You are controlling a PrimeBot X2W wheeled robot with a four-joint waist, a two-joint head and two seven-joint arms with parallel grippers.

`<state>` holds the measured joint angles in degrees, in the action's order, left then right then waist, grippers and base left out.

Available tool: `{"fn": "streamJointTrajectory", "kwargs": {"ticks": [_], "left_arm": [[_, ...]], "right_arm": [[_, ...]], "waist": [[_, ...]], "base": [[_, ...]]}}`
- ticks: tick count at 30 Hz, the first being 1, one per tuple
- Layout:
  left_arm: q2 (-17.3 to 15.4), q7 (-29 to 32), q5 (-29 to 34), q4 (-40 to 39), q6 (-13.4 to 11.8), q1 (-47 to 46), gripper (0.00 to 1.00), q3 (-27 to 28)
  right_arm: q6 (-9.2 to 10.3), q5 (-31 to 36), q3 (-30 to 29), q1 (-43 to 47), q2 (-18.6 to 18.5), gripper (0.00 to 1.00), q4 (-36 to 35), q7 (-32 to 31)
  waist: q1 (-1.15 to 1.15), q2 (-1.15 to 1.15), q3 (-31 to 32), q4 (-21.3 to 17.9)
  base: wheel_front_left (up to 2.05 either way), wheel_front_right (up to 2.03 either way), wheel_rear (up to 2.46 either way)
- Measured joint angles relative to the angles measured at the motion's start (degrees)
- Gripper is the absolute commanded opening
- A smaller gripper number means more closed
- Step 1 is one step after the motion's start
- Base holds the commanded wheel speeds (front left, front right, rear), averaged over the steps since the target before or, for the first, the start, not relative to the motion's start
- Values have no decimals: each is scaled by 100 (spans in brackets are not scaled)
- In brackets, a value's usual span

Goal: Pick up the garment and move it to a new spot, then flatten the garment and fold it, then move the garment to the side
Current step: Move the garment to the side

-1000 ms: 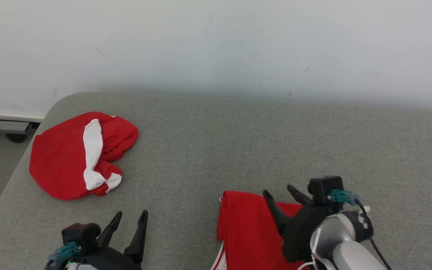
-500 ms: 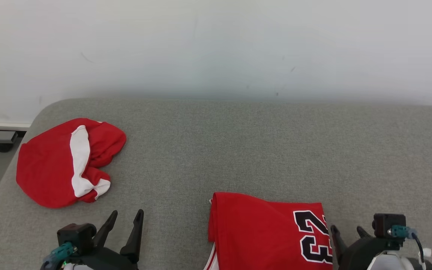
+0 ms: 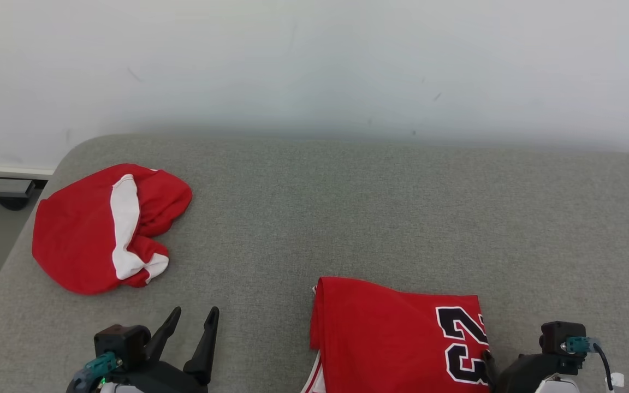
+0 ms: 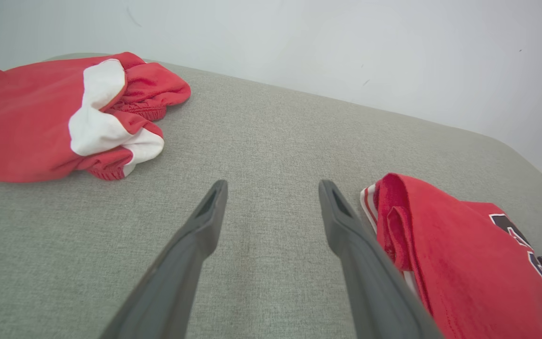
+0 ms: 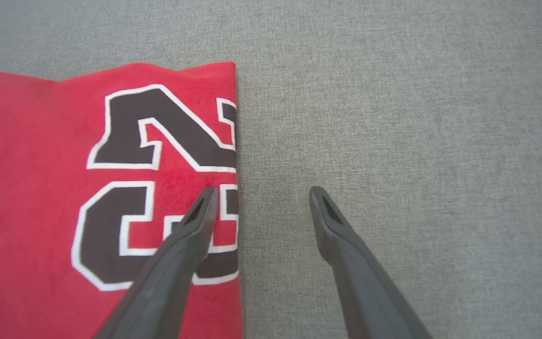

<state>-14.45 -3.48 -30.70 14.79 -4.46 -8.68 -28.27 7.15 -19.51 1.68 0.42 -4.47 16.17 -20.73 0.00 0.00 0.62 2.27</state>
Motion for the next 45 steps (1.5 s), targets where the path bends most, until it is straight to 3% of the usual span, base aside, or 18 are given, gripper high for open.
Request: {"fn": "streamJointTrajectory", "kwargs": {"ticks": [18,21,22,28,35,45], "left_arm": [[-18,67,0,-34,-2,-1,100,8],[-19,74,0,-78,-5,-3,100,13],[-20,75,0,-85,-5,-4,100,18],[-16,93,0,-88,-5,-125,100,21],[-11,93,-1,-78,-5,-144,100,22],[-33,90,-2,-69,-7,-144,100,100]], "right_arm": [[0,-5,113,-114,100,99,275,-400],[0,-13,63,-205,109,49,356,-446],[0,-42,58,-272,109,38,382,-469],[-2,-187,36,-628,108,1,598,-664],[-130,-86,143,-826,-148,0,699,-771],[-622,260,67,-1255,-1405,0,519,-990]], "waist": [[0,0,-47,137],[0,0,-97,141],[0,0,-117,142],[0,0,-212,155],[0,0,-241,195],[0,0,-256,179]], "base": [[0,0,0],[0,0,0],[0,0,0],[0,0,0],[0,0,0],[0,0,0]]}}
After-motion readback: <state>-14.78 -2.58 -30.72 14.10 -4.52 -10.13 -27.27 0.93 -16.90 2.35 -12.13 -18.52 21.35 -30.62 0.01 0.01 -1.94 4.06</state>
